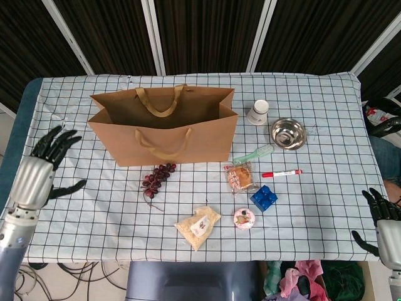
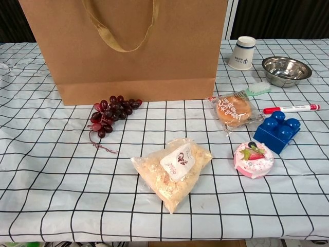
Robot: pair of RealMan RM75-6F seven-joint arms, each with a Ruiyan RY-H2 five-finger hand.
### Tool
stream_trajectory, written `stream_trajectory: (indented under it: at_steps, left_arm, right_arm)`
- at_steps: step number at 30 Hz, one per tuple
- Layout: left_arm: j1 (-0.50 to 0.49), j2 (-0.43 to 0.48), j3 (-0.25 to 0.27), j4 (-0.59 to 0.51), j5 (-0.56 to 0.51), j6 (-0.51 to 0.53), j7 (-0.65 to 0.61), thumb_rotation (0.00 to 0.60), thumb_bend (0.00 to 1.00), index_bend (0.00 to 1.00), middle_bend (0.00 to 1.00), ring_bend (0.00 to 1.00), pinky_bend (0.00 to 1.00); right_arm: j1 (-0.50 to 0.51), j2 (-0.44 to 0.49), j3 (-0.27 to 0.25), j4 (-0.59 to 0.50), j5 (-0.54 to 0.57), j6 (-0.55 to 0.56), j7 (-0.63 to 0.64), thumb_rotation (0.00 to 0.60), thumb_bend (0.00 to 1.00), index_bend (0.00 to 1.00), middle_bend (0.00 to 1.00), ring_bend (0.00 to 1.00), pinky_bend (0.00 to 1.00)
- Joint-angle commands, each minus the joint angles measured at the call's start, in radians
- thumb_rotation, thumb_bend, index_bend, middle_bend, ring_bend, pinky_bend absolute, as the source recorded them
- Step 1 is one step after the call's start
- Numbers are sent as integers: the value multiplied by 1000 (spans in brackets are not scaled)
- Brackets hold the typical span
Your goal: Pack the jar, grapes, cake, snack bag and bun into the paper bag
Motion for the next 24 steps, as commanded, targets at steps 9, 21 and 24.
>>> stream_trajectory:
  at_steps: [9, 21, 24]
  left_arm:
    - [31, -248, 138, 223, 0, -253, -187, 600, 0, 123, 102, 0, 142]
    - [-129, -393, -61, 199, -245, -499, -117, 600, 0, 101, 51, 0, 96]
    - [-167, -417, -106, 205, -299, -546, -117, 600, 0, 95, 54, 0, 97]
  right_arm:
    - [2, 0, -1, 4, -8, -2, 13, 600, 173, 83, 68, 150, 244]
    - [-1, 6, 2, 9, -8, 1, 34, 600, 174, 83, 68, 151, 244]
    - [0, 6, 3, 11, -4, -3, 38, 600, 174, 82, 68, 151, 244]
